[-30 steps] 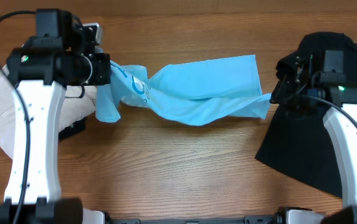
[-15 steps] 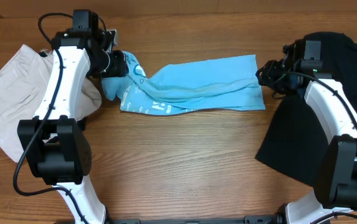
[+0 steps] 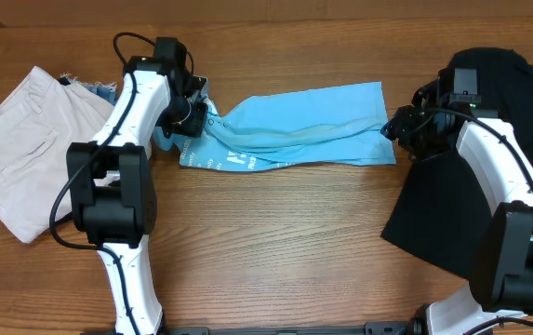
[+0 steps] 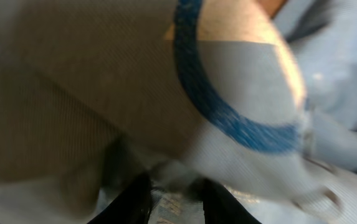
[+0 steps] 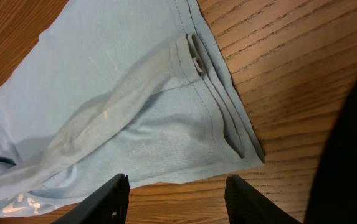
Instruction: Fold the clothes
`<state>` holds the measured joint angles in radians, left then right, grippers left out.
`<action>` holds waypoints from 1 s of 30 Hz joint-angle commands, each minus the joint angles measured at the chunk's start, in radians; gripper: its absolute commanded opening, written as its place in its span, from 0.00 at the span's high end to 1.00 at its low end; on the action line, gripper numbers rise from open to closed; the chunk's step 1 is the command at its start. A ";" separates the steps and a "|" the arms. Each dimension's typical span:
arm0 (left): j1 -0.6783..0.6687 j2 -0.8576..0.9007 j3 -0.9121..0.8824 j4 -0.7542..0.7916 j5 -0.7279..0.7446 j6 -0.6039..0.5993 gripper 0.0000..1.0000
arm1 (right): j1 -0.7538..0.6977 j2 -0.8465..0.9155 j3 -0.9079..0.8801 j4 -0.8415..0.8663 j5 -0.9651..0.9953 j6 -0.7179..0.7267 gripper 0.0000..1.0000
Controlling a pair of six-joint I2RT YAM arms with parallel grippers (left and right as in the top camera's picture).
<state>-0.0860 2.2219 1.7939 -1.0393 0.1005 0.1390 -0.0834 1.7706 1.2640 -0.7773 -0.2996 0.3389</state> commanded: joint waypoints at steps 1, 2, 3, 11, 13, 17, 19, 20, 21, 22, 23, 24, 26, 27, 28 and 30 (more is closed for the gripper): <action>-0.006 -0.003 0.010 0.021 -0.076 0.022 0.69 | -0.004 -0.009 0.009 0.004 -0.001 -0.005 0.46; -0.006 -0.002 0.010 0.024 -0.084 0.022 0.71 | -0.004 -0.009 0.009 0.004 -0.001 -0.005 0.46; -0.006 -0.002 0.010 0.027 -0.090 0.022 0.74 | -0.004 -0.009 0.009 0.004 -0.002 -0.005 0.47; -0.006 -0.022 0.023 0.014 -0.112 -0.002 0.96 | -0.004 -0.009 0.009 0.003 -0.001 -0.005 0.47; -0.006 -0.042 0.039 0.003 -0.112 -0.025 0.96 | -0.004 -0.008 0.009 -0.011 0.011 -0.005 0.47; -0.006 -0.125 0.055 0.005 -0.108 -0.034 0.95 | -0.004 0.004 0.004 -0.068 0.074 -0.001 0.46; -0.006 -0.145 0.055 0.006 -0.108 -0.032 0.89 | -0.004 0.018 0.003 -0.068 0.073 0.000 0.46; -0.006 -0.146 0.055 0.005 -0.108 -0.027 0.87 | -0.004 0.022 0.003 -0.067 0.074 0.003 0.46; -0.006 -0.145 0.055 0.000 -0.108 -0.027 0.88 | -0.004 0.023 0.003 -0.067 0.074 0.003 0.46; -0.006 -0.142 0.055 -0.003 -0.108 -0.027 0.89 | -0.004 0.023 0.003 -0.066 0.074 0.003 0.46; -0.006 -0.139 0.055 -0.003 -0.108 -0.027 0.91 | -0.004 0.023 0.003 -0.067 0.074 0.003 0.46; -0.006 -0.138 0.055 -0.003 -0.107 -0.027 0.91 | -0.004 0.023 0.003 -0.067 0.074 0.003 0.46; -0.006 -0.135 0.055 -0.003 -0.103 -0.027 0.76 | -0.004 0.023 0.003 -0.067 0.073 0.003 0.46; -0.006 -0.133 0.055 -0.003 -0.101 -0.027 0.65 | -0.004 0.023 0.003 -0.067 0.073 0.003 0.46; -0.006 -0.132 0.054 -0.003 -0.100 -0.027 0.62 | -0.004 0.023 0.003 -0.067 0.074 0.003 0.46; -0.006 -0.129 0.037 0.006 -0.100 -0.008 0.56 | -0.004 0.023 0.003 -0.067 0.073 0.003 0.46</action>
<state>-0.0856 2.0945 1.8317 -1.0405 0.0059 0.1093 -0.0837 1.7908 1.2640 -0.8482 -0.2352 0.3401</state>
